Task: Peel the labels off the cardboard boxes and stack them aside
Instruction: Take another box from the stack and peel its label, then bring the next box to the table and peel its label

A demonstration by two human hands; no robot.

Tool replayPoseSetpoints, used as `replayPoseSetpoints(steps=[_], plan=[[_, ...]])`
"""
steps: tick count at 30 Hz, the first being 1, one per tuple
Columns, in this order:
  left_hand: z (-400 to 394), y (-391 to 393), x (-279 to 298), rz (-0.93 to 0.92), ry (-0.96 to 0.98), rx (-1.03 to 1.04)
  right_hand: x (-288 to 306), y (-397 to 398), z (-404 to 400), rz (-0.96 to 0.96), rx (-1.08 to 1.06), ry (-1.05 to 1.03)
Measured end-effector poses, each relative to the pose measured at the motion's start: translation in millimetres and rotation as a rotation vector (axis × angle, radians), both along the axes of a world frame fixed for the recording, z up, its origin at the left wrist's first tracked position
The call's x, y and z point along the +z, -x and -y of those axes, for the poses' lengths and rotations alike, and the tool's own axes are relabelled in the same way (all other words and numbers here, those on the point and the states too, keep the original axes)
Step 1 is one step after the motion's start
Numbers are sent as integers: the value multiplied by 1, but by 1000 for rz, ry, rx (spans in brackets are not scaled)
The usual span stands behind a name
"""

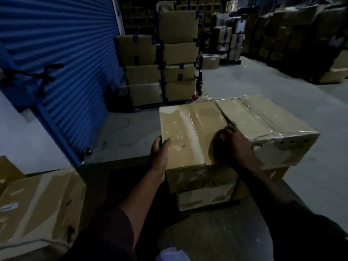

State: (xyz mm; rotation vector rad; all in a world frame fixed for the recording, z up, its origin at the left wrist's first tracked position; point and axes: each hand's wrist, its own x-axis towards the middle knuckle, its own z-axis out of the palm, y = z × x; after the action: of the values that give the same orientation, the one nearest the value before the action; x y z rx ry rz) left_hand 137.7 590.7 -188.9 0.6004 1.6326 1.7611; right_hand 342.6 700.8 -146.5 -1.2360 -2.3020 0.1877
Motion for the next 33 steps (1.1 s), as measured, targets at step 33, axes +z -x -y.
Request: replayPoseSetpoints(steps=[33], plan=[[171, 52, -58, -251, 96, 320, -78, 173, 193, -202, 536, 45]])
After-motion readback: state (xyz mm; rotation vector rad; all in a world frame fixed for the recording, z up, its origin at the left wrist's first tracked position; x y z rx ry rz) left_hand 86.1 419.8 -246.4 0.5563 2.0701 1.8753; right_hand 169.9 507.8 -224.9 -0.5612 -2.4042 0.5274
